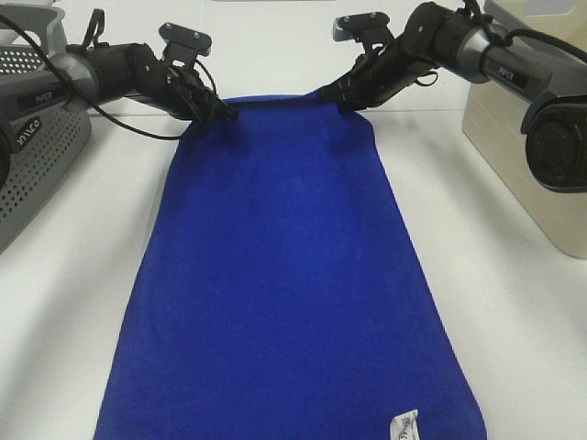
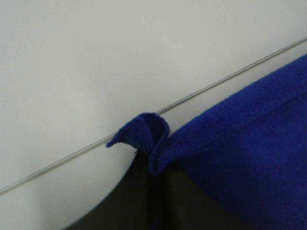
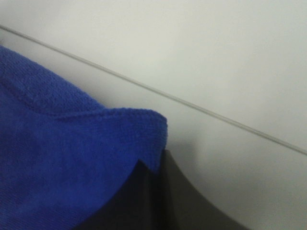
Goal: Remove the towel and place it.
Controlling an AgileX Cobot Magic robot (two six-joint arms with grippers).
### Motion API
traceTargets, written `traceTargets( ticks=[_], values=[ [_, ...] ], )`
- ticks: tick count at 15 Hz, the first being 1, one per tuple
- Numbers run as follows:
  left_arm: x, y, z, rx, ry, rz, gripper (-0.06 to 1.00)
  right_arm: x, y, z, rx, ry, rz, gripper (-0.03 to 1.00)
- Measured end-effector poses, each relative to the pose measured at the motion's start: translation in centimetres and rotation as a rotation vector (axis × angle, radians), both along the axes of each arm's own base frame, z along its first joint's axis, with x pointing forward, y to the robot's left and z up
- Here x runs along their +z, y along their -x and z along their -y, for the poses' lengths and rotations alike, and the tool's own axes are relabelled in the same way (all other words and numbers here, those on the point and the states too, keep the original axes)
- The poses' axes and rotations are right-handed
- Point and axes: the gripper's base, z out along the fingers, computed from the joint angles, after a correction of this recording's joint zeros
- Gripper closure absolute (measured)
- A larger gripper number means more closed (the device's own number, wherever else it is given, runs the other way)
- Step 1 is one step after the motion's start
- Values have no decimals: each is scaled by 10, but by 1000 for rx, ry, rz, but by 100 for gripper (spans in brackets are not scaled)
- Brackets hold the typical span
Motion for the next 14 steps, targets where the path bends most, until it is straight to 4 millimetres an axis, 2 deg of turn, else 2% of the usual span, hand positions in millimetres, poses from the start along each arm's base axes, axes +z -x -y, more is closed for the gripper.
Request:
traceTargets(
  ticks=[2,4,6,7,10,12,14],
  values=[
    [-10,-1,0,6,0,11,91,-9,-1,1,-7,2,-4,95],
    [-12,-2,0,8,1,19,90,-8,-2,1,-11,0,6,95],
    [-8,-5,1,18,11,78,73,-7,-4,2,-21,-4,32,82],
    [-6,-5,1,21,14,94,63,-6,-5,2,-26,-5,41,70],
    [-5,-6,1,24,16,109,44,-5,-7,5,-37,-7,59,45],
    [-5,-7,-3,32,17,111,41,-5,-7,6,-33,10,62,39],
    [-5,-8,-8,39,16,115,41,-6,-7,7,-25,40,66,38]
  ],
)
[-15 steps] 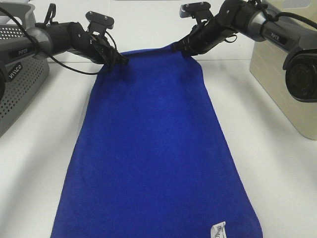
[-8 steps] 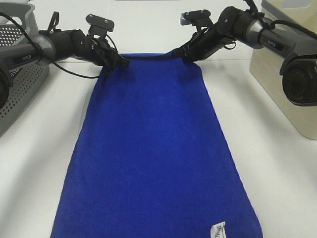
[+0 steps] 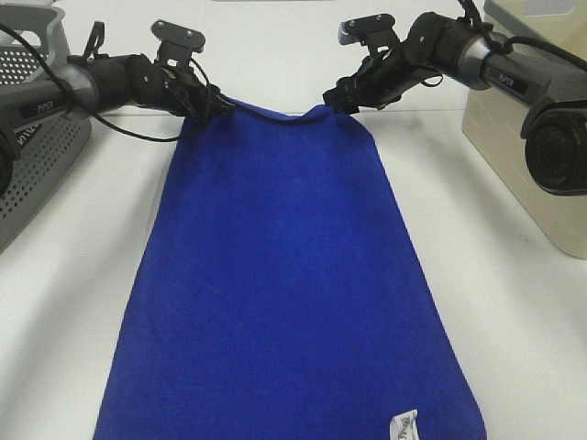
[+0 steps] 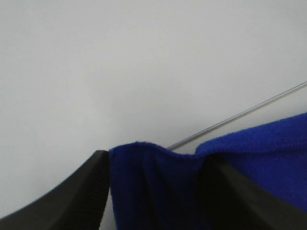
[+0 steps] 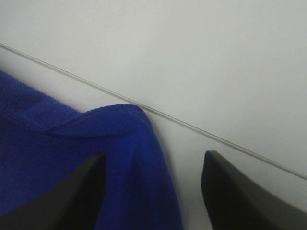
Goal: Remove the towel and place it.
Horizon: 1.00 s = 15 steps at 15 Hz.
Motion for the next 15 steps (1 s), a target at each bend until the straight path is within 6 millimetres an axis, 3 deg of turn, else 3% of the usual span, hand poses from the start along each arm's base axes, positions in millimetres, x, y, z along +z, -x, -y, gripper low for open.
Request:
traceTargets(
  ticks=[6,12,13,15],
  values=[
    [8,-3,-16,36,22,-11,41,4,3,0,15,14,-27,38],
    [40,-1,-17,55,73,-20,41,79,13,0,49,2,9,38],
    [41,-1,-17,55,75,-25,41,82,15,0,54,4,0,38],
    [37,3,-16,59,88,-100,30,83,22,-1,68,-1,-79,38]
  ],
)
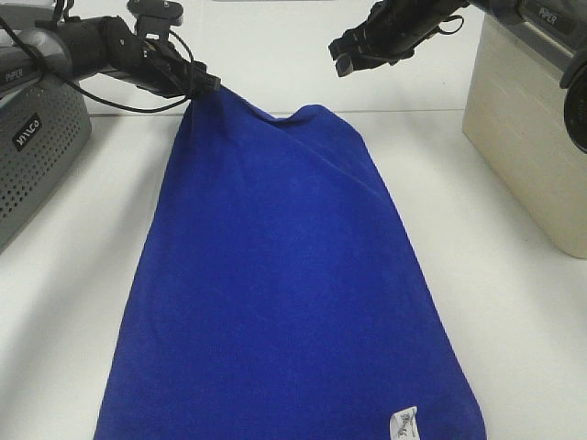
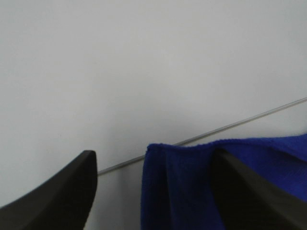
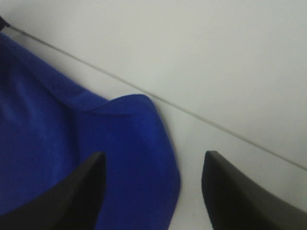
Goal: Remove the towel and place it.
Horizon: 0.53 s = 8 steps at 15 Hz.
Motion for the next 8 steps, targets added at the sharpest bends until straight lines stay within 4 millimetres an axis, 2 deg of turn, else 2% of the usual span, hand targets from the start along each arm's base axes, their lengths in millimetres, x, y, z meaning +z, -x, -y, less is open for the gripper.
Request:
traceTargets(
  ticks=[2,5,8],
  values=[
    [-2,2,0,13,21,-37,21,-4,7,0,21,9,-86,38],
    [-2,5,0,10,14,-90,18,-7,13,0,33,16,-160,38],
    [17,7,-1,28,34,-110,18,-5,15,0,41,19,-178,38]
  ],
)
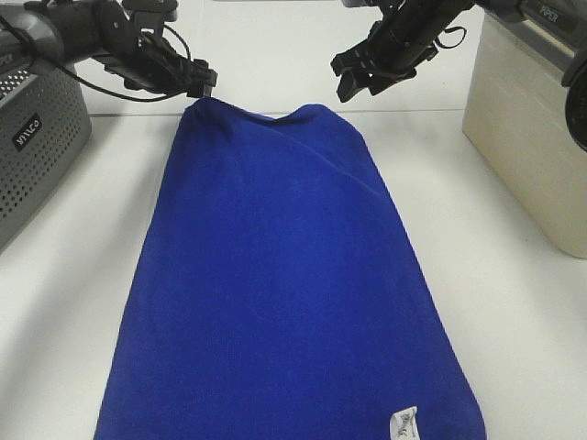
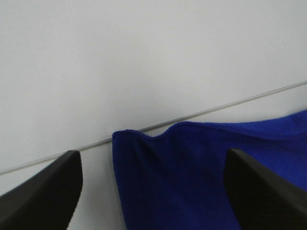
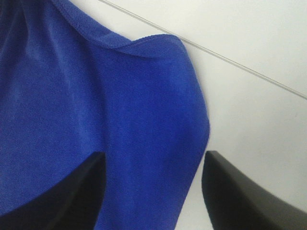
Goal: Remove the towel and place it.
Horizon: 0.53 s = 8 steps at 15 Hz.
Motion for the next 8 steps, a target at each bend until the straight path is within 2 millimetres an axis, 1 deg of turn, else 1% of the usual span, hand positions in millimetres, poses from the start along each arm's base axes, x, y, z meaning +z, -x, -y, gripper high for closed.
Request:
traceTargets(
  ticks=[2,4,5,6,7,8],
  values=[
    [27,3,0,6,7,-14,18,19,3,1,2,-5,26,38],
    [57,12,-2,-12,-24,-70,18,51,11,2,-35,-27,37,37],
    [75,18,-4,-22,-51,-108,18,71,19,6,-58,-18,35,34],
    [91,25,-6,-27,-81,-141,18,91,28,10,-66,10,34,28],
    [106,33,-10,-27,-125,-182,18,107,37,15,-81,45,22,21],
    [122,39,-17,-15,-165,-195,18,123,45,20,-102,72,26,16]
  ],
)
